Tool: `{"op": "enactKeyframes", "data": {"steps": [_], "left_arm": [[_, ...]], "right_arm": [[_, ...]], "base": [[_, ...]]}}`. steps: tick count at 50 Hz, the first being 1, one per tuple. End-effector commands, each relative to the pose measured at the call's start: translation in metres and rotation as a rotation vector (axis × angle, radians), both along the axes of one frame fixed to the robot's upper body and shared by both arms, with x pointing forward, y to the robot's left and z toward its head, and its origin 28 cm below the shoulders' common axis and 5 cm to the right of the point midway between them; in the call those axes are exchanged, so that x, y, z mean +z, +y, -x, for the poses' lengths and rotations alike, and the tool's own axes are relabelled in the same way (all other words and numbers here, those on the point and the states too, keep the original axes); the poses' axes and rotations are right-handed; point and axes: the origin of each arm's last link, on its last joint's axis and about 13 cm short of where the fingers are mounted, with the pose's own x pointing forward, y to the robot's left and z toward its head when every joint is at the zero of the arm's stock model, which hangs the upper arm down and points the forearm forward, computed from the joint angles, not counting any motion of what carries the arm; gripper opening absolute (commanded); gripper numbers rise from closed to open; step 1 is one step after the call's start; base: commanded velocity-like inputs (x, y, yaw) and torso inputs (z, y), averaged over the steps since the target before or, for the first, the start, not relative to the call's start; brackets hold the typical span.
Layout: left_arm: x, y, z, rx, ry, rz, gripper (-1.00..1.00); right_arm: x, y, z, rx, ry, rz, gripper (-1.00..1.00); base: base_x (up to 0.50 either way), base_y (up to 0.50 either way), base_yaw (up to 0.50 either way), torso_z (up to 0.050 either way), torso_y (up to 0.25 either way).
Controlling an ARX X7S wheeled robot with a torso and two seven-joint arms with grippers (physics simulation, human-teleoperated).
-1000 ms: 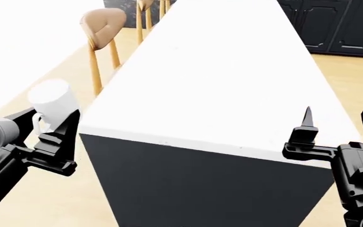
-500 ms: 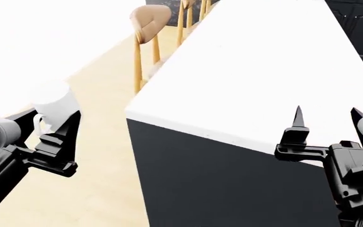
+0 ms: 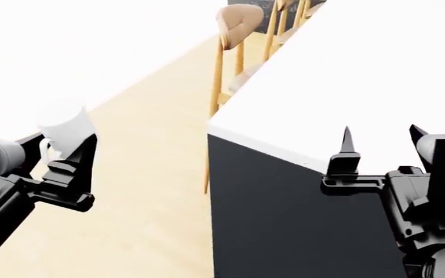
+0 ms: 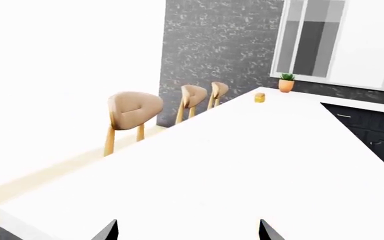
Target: A wet mug is on the counter and needs to be dried. Pick it up and place it upside down in the open cabinet.
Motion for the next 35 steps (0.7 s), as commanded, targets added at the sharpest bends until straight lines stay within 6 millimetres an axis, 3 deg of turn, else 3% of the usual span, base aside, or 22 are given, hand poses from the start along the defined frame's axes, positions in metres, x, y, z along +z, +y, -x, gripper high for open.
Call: {"op": "enactKeyframes", "data": {"steps": [1, 22, 35], "left_arm": [[0.0023, -0.0008, -0.0003, 0.037, 0.005, 0.010, -1.00], [-0.0025, -0.0075, 0.0047, 0.109, -0.046, -0.064, -1.00], [-0.0011, -0.0068, 0.0065, 0.080, -0.022, -0.046, -1.00]], "right_arm": [[-0.0008, 0.0024, -0.0006, 0.012, 0.007, 0.007, 1.00], [-0.0021, 0.0040, -0.0023, 0.021, 0.007, 0.012, 1.00], [0.0000, 0.0068, -0.0004, 0.030, 0.006, 0.016, 1.00]], "base": [[0.07, 0.04, 0.50, 0.000, 0.000], [0.07, 0.04, 0.50, 0.000, 0.000], [0.06, 0.05, 0.50, 0.050, 0.000]]}}
